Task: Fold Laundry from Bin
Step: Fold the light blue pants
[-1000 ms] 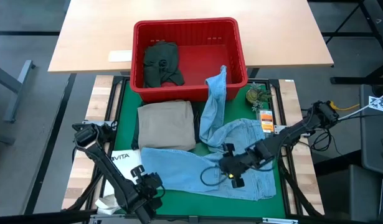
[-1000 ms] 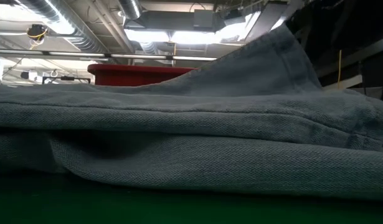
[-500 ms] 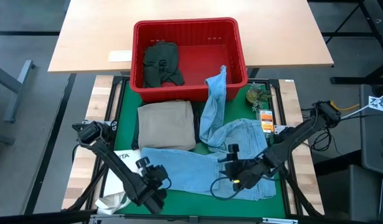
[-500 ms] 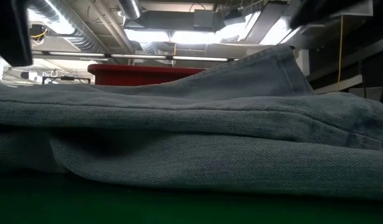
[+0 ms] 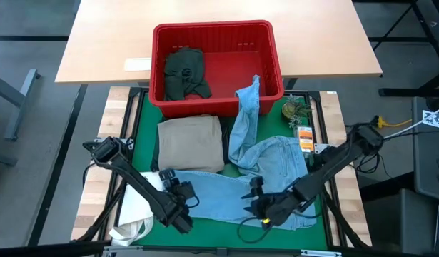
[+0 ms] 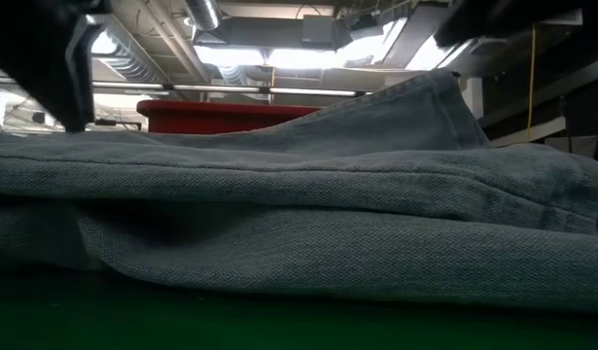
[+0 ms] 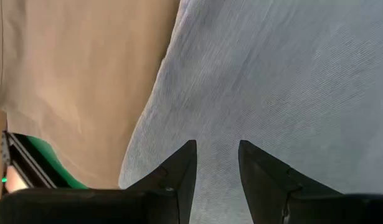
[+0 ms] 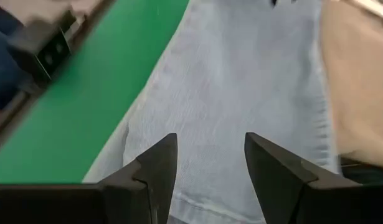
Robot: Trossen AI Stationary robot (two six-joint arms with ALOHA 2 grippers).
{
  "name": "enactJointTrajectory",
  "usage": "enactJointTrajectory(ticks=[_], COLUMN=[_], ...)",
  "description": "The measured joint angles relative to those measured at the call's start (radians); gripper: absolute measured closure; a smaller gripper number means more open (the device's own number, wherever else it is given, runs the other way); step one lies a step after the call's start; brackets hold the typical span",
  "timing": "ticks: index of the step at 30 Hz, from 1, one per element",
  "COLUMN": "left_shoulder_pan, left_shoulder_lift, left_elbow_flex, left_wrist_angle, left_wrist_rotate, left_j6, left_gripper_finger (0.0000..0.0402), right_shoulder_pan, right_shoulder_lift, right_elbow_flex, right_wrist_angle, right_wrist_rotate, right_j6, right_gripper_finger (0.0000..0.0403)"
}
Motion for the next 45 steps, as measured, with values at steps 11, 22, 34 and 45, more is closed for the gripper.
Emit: enactJointTrajectory(ticks=[11,22,34,45], left_shoulder_pan=[-0.003,-0.017,-0.087,-0.188], left_shoulder_lift=[0.000,0.001,0.001,0.006], left_elbow_flex=[-0.214,-0.246,0.074,0.038], left_wrist_angle=[0.069,0.047,-0.016,0.401], left_wrist_rotate=[0.018,0.110,0.120,0.098], left_j6=[-0.060,-0.061,-0.050,-0.082], left_gripper_finger=[0.0288,0.0288,0.0288,0.0288], right_shoulder_pan=[-0.001,-0.003,0.000,-0.001], right_shoulder_lift=[0.234,0.269,0.090,0.096], right_elbow_flex=[-0.001,0.003,-0.002,-0.002], right_wrist_angle=[0.015,-0.039,-0.061,0.009], right_wrist_rotate=[-0.098,-0.196,-0.232,-0.126], right_j6=[0.027,0.059,0.056,0.008], right_gripper_finger=[0.0215,0.0215,0.0215,0.0215])
